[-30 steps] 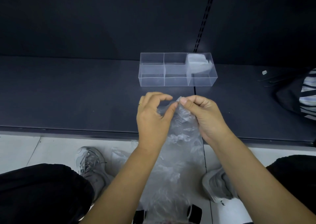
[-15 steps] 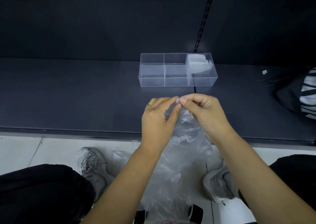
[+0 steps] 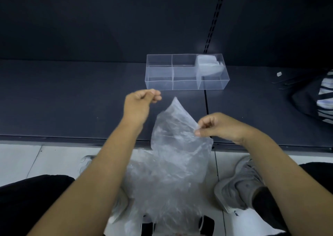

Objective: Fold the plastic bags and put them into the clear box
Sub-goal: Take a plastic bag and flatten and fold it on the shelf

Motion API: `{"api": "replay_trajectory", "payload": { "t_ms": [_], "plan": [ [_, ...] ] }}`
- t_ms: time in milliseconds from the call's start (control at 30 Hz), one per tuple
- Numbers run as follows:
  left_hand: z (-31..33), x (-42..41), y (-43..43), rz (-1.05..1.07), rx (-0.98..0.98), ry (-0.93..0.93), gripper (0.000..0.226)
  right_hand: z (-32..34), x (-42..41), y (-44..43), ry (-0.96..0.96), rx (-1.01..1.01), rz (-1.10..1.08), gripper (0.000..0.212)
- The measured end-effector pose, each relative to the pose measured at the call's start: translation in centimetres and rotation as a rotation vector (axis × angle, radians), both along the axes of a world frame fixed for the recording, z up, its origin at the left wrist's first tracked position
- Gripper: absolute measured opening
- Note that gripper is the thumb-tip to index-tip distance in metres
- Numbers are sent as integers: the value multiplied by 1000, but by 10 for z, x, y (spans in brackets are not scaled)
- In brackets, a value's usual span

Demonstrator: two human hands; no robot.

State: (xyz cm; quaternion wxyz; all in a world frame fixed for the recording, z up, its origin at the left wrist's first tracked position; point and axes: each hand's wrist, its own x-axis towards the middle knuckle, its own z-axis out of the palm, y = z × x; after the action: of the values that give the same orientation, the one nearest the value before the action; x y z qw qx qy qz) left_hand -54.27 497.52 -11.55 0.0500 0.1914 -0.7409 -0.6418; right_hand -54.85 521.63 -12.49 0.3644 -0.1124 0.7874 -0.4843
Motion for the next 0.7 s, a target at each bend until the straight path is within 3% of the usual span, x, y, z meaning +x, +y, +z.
{"api": "replay_trajectory", "payload": {
  "t_ms": [100,200,267,333,400,467,533,600,700],
  "plan": [
    [-11,-17,-30,23,-69,-77,25,-15,-9,16,-43,-21,-63,25],
    [-22,-26,-38,-270,-146,-161,8,-21,-19,18,-89,-141,-131,27],
    [-30,-27,-26,-580,-117,-236,47,-23,-27,13,-110,-199,-130,22],
    [-38,-31,-9,-708,-68,-304,69,-22,-38,4,-100,-216,-130,16],
    [-46,-41,1,-624,-42,-315,51,-22,-52,-3,-59,-200,-166,18],
    [-51,-54,1,-409,39,-299,33,-21,-67,-3,-35,-186,-206,16],
    [-59,-66,-5,-203,123,-309,30,-19,-80,4,-79,-174,-176,13],
    [-69,-74,-18,-41,152,-321,23,-23,-91,17,-155,-98,-86,23],
    [-88,-78,-44,133,114,-381,22,-32,-102,41,-199,51,-36,11]
  ]
}}
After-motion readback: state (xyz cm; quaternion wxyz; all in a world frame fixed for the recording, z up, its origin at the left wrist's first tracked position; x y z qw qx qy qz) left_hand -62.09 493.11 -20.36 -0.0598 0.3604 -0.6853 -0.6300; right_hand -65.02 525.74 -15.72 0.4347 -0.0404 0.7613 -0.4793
